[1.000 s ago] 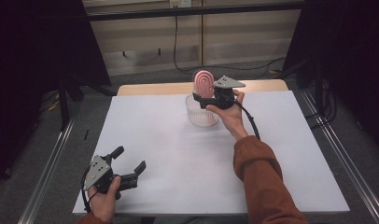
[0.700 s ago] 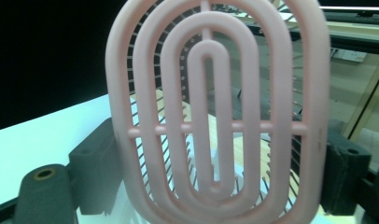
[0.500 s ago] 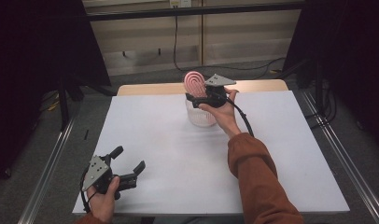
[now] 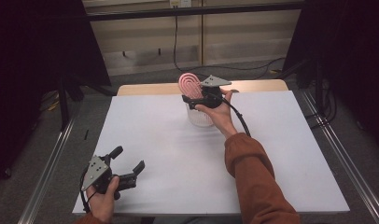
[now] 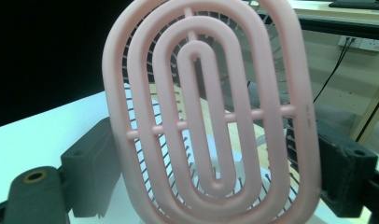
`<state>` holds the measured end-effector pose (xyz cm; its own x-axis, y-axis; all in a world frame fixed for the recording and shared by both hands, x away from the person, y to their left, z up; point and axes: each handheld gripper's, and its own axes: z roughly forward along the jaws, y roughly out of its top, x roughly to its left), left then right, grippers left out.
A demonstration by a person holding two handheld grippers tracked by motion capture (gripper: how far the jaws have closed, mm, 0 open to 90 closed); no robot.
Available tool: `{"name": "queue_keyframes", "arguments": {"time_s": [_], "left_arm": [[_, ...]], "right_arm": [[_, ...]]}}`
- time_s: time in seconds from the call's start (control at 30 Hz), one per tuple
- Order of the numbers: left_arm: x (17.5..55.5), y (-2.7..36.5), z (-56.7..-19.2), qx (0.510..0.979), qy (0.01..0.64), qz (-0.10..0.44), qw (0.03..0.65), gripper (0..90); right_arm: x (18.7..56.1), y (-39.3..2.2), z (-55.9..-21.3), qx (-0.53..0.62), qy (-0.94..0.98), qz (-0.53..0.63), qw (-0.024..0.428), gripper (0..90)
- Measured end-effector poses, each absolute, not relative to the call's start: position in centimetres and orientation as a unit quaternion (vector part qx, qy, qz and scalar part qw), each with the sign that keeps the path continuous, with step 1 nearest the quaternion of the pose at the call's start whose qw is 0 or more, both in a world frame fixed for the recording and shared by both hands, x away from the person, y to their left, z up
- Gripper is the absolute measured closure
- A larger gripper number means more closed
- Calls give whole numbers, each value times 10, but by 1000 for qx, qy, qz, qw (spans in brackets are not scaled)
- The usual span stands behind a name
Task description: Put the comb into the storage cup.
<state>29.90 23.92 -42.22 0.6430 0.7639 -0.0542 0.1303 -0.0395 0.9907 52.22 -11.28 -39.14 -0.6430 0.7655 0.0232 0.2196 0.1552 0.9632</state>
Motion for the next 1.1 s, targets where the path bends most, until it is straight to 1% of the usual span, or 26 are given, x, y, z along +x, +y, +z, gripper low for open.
{"name": "queue_keyframes", "arguments": {"time_s": [0.43, 0.6, 1.1], "left_arm": [[299, 239, -422, 672, 332, 259, 608, 32], [299, 239, -422, 674, 331, 256, 608, 32], [299, 240, -422, 675, 331, 258, 607, 32]], "right_arm": [[524, -106, -393, 341, 733, 537, 243, 138], [525, -102, -393, 340, 737, 527, 252, 141], [526, -98, -394, 334, 755, 511, 238, 128]]}}
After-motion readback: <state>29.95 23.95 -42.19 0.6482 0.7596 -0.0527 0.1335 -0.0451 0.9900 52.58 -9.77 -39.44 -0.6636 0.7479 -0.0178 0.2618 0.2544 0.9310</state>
